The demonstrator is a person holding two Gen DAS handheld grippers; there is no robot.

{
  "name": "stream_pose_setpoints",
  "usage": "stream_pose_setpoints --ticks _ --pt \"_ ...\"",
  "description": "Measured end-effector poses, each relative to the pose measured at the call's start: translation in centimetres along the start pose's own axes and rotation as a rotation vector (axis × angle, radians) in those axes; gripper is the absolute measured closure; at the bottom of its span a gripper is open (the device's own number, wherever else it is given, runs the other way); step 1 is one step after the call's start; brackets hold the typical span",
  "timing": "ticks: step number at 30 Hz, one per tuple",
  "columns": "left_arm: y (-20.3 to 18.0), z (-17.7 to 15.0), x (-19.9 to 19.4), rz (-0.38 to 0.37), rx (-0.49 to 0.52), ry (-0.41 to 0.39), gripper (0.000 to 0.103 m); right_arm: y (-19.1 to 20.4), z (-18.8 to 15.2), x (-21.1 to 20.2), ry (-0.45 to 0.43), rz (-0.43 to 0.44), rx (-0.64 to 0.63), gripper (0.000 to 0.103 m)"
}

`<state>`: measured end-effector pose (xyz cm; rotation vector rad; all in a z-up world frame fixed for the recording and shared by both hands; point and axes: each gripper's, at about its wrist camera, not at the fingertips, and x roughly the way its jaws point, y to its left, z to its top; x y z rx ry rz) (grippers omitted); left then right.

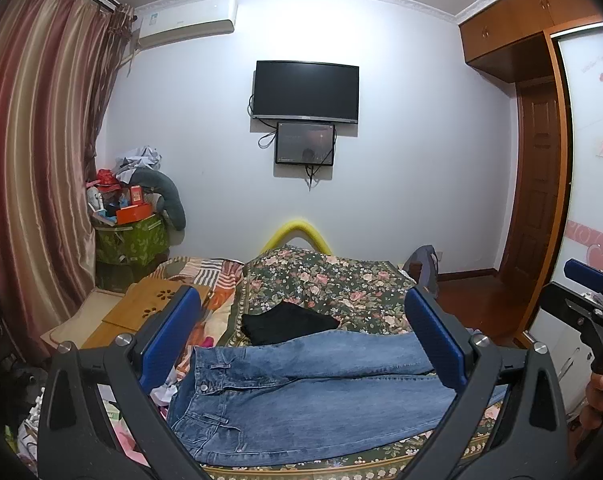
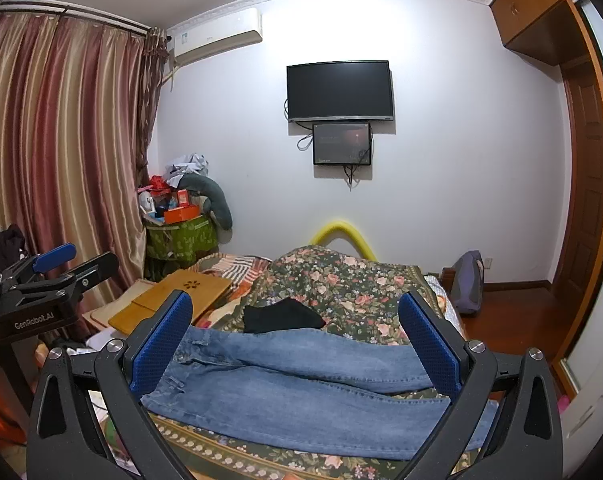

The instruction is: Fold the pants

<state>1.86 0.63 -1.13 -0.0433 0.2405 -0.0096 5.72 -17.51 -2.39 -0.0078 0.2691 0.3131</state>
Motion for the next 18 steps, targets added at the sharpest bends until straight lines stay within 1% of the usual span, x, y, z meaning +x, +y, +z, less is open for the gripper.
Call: stream_pose_setpoints --ticks 5,9,12,15,16,18 --pt "0.5 -0.2 0.7 -0.003 -0.009 0.015 0.000 0.0 -0.1 0.6 0.014 0.001 0.004 0.001" --pt "1.0 -0.1 2.0 -0.004 -0.006 0.035 0.000 -0.2 -0.3 2.1 0.037 0.006 0.008 0.001" --pt "1.7 -0.2 3.6 0.005 0.002 0.054 0.000 -0.4 -0.7 3.7 0.065 0.018 0.004 0.001" --pt "2.7 -0.4 5.9 0.018 0.009 0.091 0.000 -0.7 -1.3 5.6 0.094 0.015 0.001 0.001" --pt "3.0 -0.5 6.9 0.021 0.010 0.107 0.000 -0.8 -1.5 6.5 0.108 0.017 0.002 0.001" --pt "3.8 -0.8 9.2 0.048 0.010 0.135 0.000 -1.4 -1.9 7.9 0.131 0.023 0.007 0.001"
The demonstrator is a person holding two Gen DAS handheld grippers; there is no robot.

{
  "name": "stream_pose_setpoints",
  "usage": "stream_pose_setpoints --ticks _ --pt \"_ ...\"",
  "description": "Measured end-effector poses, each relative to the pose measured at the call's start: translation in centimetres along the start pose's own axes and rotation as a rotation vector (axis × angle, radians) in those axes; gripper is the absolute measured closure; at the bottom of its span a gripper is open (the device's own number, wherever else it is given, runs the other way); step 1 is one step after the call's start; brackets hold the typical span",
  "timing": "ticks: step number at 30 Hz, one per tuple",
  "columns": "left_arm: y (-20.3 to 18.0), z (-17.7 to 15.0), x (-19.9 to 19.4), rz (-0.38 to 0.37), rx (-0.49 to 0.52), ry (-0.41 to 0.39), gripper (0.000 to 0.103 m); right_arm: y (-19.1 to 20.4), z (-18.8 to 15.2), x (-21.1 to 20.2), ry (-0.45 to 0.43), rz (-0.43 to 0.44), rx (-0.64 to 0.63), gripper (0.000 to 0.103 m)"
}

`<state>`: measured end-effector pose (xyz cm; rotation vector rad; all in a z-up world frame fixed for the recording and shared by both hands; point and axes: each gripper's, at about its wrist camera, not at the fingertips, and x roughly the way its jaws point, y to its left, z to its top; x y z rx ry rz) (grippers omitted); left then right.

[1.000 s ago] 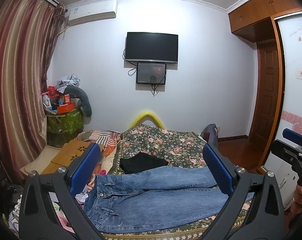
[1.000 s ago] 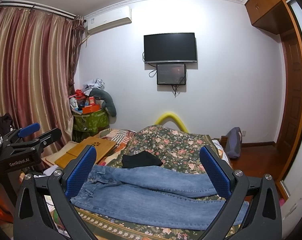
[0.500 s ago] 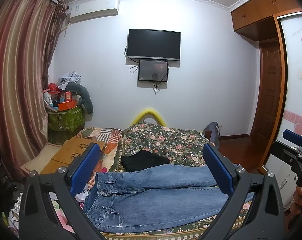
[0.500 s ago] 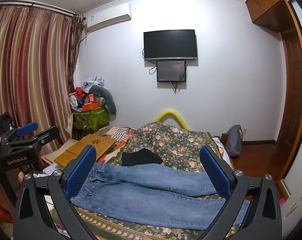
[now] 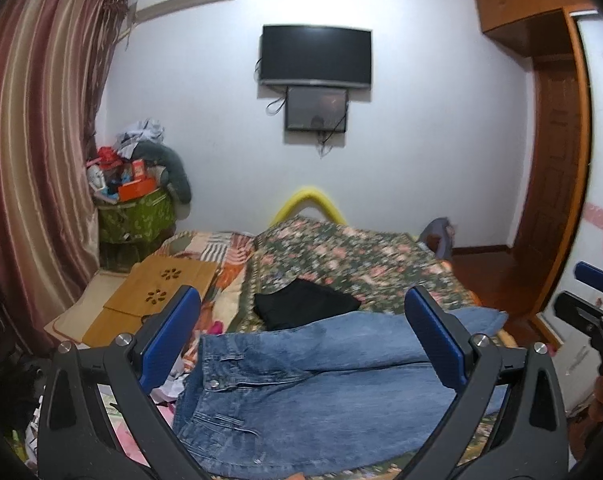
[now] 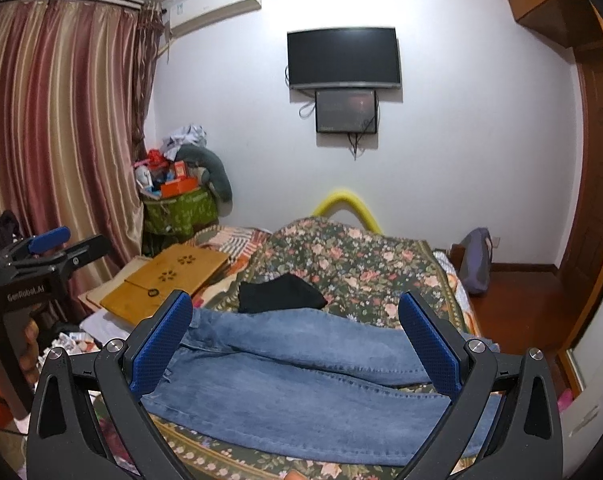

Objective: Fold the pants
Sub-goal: 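Lower both grippers onto the jeans waistband and close on the denim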

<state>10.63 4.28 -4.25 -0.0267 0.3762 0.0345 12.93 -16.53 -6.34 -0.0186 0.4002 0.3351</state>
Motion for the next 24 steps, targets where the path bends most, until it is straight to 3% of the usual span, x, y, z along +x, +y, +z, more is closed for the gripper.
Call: stream_pose_setpoints --ticks 12,18,24 --pt "5.6 -1.5 17.1 0.066 0.007 0.261 0.000 -4.3 -1.5 11.7 0.157 -0.003 -0.019 0.001" --pt "9.4 -4.4 25.8 0.162 0.019 0.375 0.000 -6.8 -2.7 18.3 0.256 0.036 -0.024 0.001" --pt "15.0 -9.0 33.4 0.243 -0.057 0.530 0.000 -9.5 -4.7 25.9 0.364 0.093 -0.052 0.001"
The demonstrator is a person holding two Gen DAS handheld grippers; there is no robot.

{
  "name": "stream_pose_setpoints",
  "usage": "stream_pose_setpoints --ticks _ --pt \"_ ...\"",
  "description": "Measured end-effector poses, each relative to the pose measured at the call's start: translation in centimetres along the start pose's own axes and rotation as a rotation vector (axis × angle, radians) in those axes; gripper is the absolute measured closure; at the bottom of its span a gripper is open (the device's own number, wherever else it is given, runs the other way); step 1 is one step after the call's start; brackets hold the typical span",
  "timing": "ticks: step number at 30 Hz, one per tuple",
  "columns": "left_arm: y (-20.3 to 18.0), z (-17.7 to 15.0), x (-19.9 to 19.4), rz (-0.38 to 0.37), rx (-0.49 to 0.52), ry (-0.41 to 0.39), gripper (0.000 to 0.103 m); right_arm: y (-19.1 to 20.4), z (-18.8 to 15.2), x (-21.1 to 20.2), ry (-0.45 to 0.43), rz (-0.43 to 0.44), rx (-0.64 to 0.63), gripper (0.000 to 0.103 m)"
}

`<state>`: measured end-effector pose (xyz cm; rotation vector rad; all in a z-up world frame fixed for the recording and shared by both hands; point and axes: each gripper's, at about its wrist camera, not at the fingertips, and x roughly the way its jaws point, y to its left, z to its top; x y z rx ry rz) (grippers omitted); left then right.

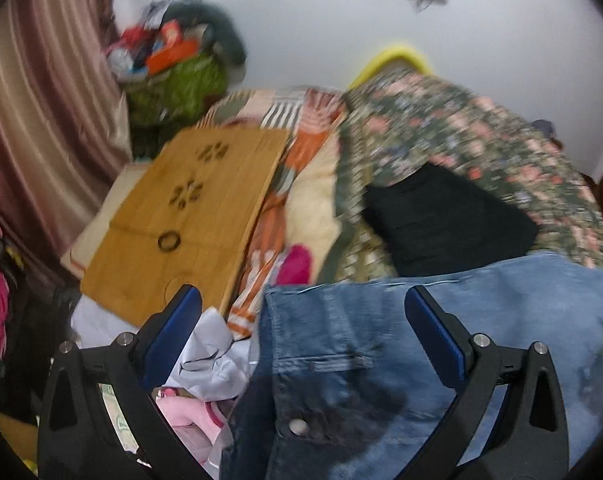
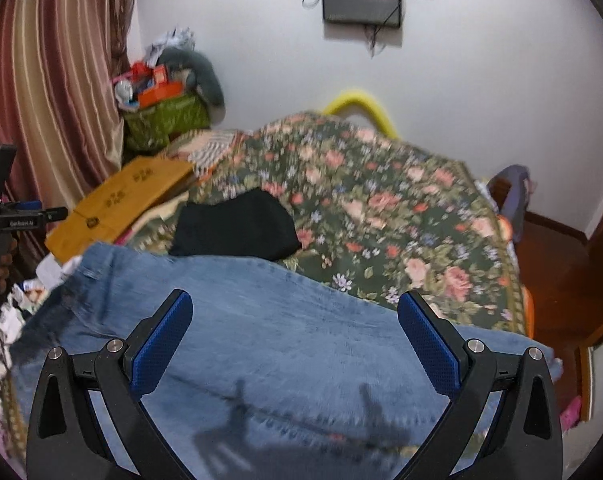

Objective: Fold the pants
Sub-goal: 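Lower both grippers onto the jeans waistband and close on the denim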

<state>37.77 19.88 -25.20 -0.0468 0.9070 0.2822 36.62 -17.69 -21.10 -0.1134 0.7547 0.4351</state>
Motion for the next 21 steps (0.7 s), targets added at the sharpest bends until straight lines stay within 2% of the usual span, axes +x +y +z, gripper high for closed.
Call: stream_pose_setpoints --ticks 2,6,9,14,16,18,19,21 --pt "0.6 -0.3 2.4 0.011 -0.002 0.047 0.000 -1.0 0.2 2.4 0.027 0.020 -0.012 0.003" --pt "1.2 -1.0 6.7 0.021 0.015 0.134 0.016 -1.9 0.8 7.1 0.102 0.063 -0.056 0.012" --pt "2.1 -1.6 8.7 -0.001 -0.015 0.192 0.022 -2.1 0.9 10.5 0.167 0.102 -0.095 0.016" --pt "1.7 -2.0 11.3 -0.017 -0.033 0.245 0.026 -1.5 0.6 14.2 0.248 0.196 -0.139 0.017" --pt "1.5 -2.2 12.0 -0.035 -0.049 0.266 0.033 -1.4 0.4 15.1 0.263 0.198 -0.154 0.017" --pt "1.5 -2.2 12.2 -0.069 -0.071 0.277 0.049 -1.5 0.3 15.4 0.269 0.226 -0.134 0.019" --pt "1.4 -2.1 12.2 -0.083 -0.077 0.280 0.054 -1.6 0.2 15.4 0.274 0.249 -0.113 0.022" --pt "1.1 -1.8 12.1 -0.096 -0.079 0.282 0.070 -1.9 0.2 15.6 0.274 0.255 -0.094 0.033"
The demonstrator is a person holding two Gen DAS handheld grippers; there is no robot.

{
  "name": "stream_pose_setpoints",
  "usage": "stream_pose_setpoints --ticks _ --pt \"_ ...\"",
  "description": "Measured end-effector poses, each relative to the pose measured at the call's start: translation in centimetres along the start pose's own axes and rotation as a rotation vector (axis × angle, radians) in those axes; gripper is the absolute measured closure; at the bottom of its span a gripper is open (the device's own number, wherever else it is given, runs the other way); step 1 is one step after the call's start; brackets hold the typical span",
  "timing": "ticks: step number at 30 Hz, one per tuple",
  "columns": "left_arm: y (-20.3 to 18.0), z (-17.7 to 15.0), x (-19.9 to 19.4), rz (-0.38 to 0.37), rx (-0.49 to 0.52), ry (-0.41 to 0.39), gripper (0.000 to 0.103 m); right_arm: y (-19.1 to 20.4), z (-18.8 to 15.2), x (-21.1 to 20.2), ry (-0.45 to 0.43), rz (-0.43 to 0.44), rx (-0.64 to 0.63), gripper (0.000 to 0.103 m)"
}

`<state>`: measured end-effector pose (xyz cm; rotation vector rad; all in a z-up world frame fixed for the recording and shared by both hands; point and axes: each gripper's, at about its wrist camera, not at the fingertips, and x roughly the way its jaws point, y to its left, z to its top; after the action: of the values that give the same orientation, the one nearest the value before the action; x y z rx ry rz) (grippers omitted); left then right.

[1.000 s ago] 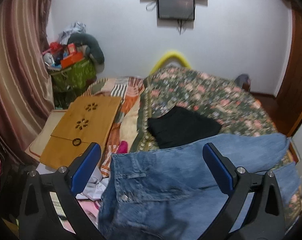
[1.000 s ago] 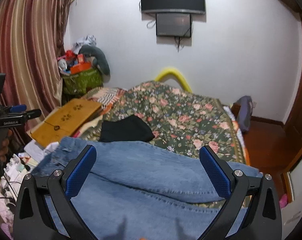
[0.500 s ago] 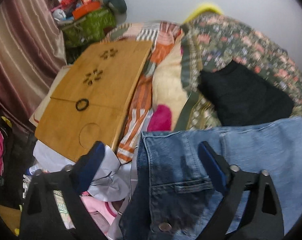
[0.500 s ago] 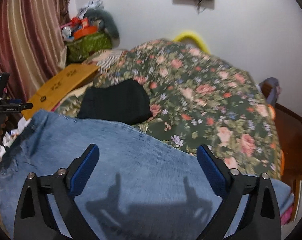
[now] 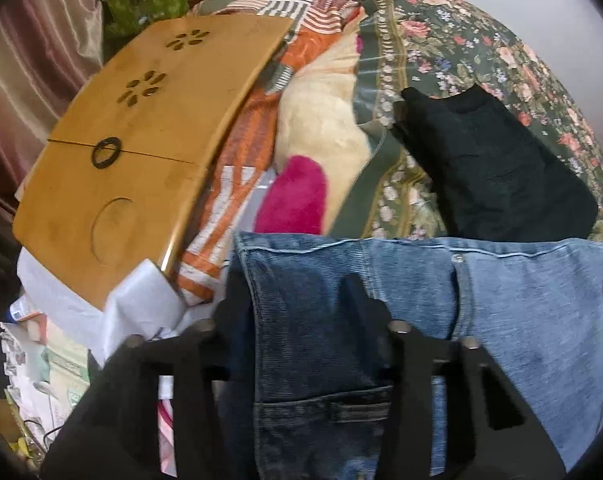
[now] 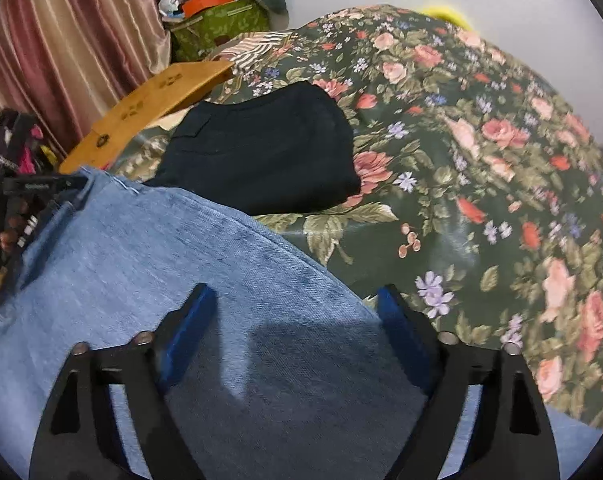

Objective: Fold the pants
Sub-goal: 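Lower both grippers onto the jeans waistband and close on the denim, then lift the waistband with both grippers and fold it over toward the hems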

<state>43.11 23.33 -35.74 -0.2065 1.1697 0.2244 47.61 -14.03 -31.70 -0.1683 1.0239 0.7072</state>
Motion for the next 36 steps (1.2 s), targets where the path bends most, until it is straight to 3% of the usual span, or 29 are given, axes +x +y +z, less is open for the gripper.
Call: stream_pose_setpoints --ticks 3,9,11,16,20,29,36 --pt "-0.5 0.1 -0.7 0.031 0.025 -0.021 0.091 0.1 -0.2 -0.3 -0.004 0.004 0.001 0.054" --pt "-0.9 -0.1 -3.3 -0.012 0.042 -0.070 0.096 1.1 -0.3 -1.2 -0.003 -0.031 -0.020 0.090" --pt "-1.3 0.0 -4.0 -0.009 0.055 -0.083 0.097 1.8 -0.3 -1.8 -0.011 -0.062 -0.035 0.093" --pt "-1.8 1.1 -6.6 -0.013 0.063 -0.135 0.100 3.3 -0.1 -4.4 -0.124 -0.197 -0.073 0.095" --pt "-1.4 1.3 -9.6 -0.072 0.041 -0.190 0.100 3.9 -0.1 -7.3 -0.201 -0.246 -0.049 0.095" --pt "-2.2 -3.8 -16.0 -0.094 0.148 -0.277 0.100 7.8 -4.1 -13.6 -0.250 -0.192 -0.058 0.096" --pt "-0.7 -8.6 -19.6 -0.080 0.191 -0.277 0.100 11.4 -8.7 -17.0 -0.253 -0.142 -0.035 0.096"
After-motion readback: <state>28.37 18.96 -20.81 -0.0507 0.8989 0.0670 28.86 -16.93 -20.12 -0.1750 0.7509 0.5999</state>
